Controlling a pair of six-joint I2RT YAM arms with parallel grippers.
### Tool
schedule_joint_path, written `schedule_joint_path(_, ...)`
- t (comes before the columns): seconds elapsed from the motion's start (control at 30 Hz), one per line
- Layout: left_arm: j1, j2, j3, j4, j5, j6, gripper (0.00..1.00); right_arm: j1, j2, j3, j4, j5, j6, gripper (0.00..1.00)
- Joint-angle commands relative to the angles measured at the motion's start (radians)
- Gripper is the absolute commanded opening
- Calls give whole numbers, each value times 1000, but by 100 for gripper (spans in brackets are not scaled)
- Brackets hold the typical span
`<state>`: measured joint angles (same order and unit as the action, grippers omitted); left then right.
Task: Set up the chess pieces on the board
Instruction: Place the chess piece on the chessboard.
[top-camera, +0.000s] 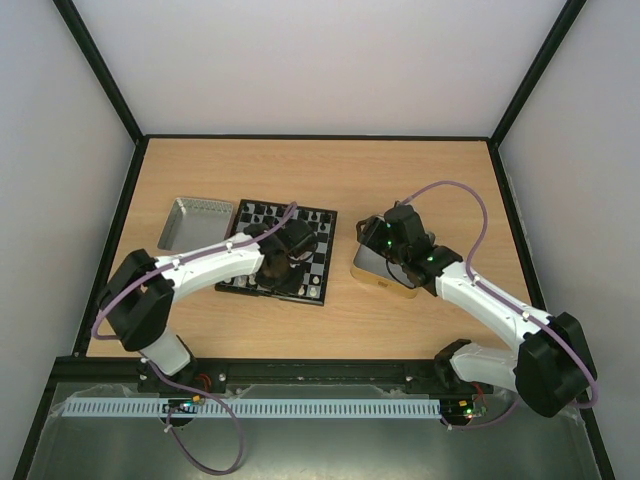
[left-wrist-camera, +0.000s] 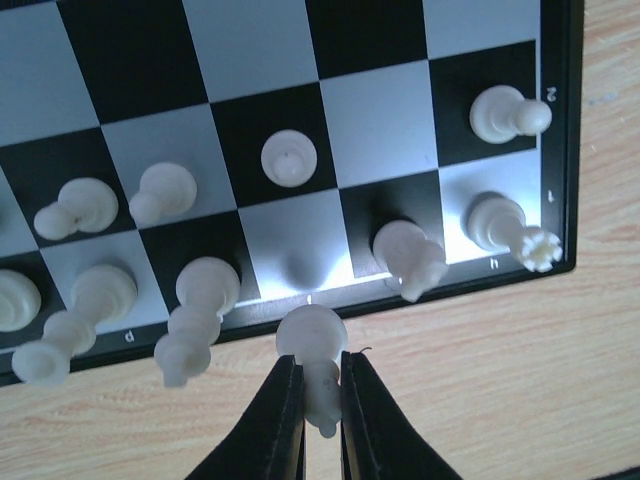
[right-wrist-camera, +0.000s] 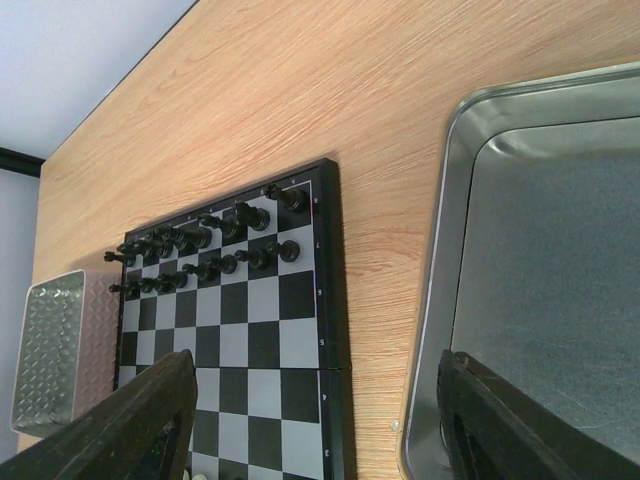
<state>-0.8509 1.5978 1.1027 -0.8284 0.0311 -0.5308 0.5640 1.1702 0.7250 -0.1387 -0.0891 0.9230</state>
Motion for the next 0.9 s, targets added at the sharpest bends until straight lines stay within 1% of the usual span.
schedule_joint_path(0.0,-3,41,38,10,-46,-2,9,-4,-18,-12,-7,18,-5,65)
schedule_joint_path(0.2,0,76,35,58,-47,4,10,-4,-8,-9,5,-20,-2,65)
schedule_joint_path(0.4,13,94,31,70,-54,9,12,-4,-4,0,5,-32,4,65)
schedule_joint_path(0.7,16,88,11,75,-69,22,20,-6,-4,19,-14,-28,1,65)
schedule_joint_path(0.87,15,70,16,64,-76,20,22,-8,-14,37,-39,-9,-13,66)
